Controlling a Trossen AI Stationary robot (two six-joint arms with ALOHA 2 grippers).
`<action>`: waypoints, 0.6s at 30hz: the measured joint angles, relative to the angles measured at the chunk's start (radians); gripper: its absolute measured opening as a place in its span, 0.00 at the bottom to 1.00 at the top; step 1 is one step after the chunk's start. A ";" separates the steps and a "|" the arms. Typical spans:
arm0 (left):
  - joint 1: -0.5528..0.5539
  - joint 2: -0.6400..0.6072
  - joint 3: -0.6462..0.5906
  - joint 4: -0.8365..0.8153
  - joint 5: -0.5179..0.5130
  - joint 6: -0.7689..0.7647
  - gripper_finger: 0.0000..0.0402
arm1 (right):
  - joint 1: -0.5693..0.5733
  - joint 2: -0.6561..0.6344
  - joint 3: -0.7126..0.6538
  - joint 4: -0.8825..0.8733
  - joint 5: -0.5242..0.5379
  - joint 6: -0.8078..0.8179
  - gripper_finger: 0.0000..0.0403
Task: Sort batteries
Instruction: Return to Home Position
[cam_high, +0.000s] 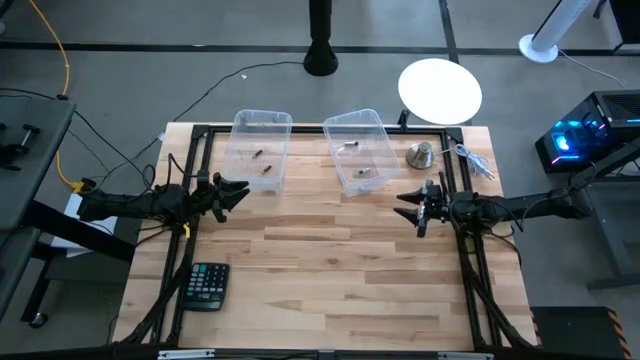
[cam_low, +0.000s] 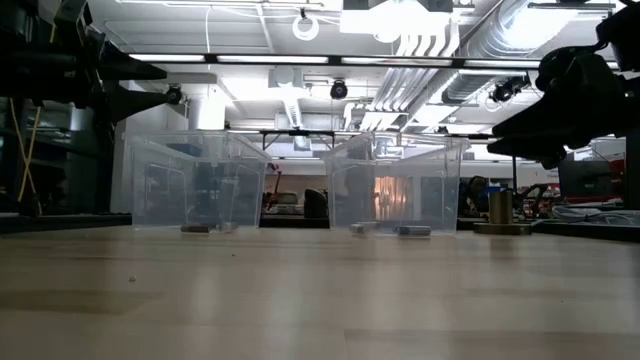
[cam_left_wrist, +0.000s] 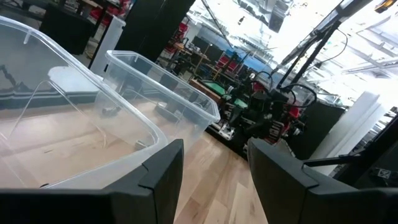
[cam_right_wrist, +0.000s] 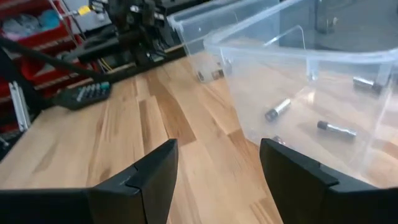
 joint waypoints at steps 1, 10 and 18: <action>0.000 0.000 0.000 0.000 0.000 0.000 0.42 | 0.000 0.000 0.000 -0.009 0.000 0.000 0.55; 0.000 0.000 0.000 0.000 0.000 0.000 0.42 | 0.000 0.000 0.000 -0.006 0.000 0.000 0.55; 0.000 0.000 0.000 0.000 0.000 0.000 0.42 | 0.000 -0.001 -0.001 -0.006 0.000 0.000 0.55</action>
